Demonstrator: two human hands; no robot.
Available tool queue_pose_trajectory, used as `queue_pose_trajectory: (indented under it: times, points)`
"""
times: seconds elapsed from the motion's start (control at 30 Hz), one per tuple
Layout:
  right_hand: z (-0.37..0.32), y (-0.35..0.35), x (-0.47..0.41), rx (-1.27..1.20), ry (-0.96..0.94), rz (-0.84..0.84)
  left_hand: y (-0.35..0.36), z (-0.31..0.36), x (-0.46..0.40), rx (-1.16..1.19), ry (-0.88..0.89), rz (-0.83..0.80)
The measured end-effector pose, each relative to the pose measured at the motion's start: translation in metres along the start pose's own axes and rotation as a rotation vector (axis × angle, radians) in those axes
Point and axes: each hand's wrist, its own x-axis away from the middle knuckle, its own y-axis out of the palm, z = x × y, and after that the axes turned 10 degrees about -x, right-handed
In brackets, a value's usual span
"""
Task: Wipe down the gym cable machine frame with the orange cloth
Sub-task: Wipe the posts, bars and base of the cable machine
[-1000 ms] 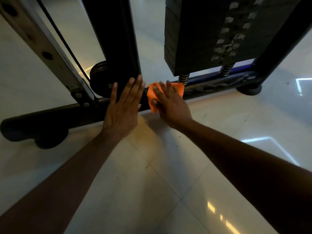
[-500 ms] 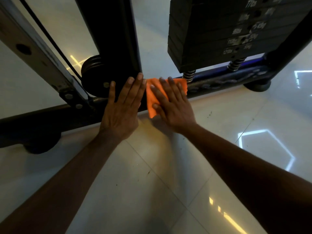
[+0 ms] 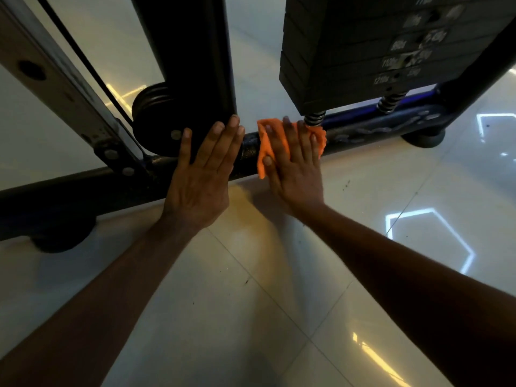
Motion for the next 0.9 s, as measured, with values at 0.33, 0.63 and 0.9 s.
queue_pose_trajectory:
  times: [0.33, 0.63, 0.9]
  points:
    - [0.013, -0.047, 0.006, -0.153, -0.069, -0.205, -0.009, 0.015, 0.017, 0.084, -0.019, -0.145]
    - [0.027, -0.133, 0.027, -0.281, 0.097, -0.24, -0.061, 0.026, -0.002, 0.353, 0.13, -0.392]
    - [0.043, -0.209, 0.039, -0.32, 0.178, -0.215, -0.111, 0.041, -0.05, 0.543, 0.13, -0.608]
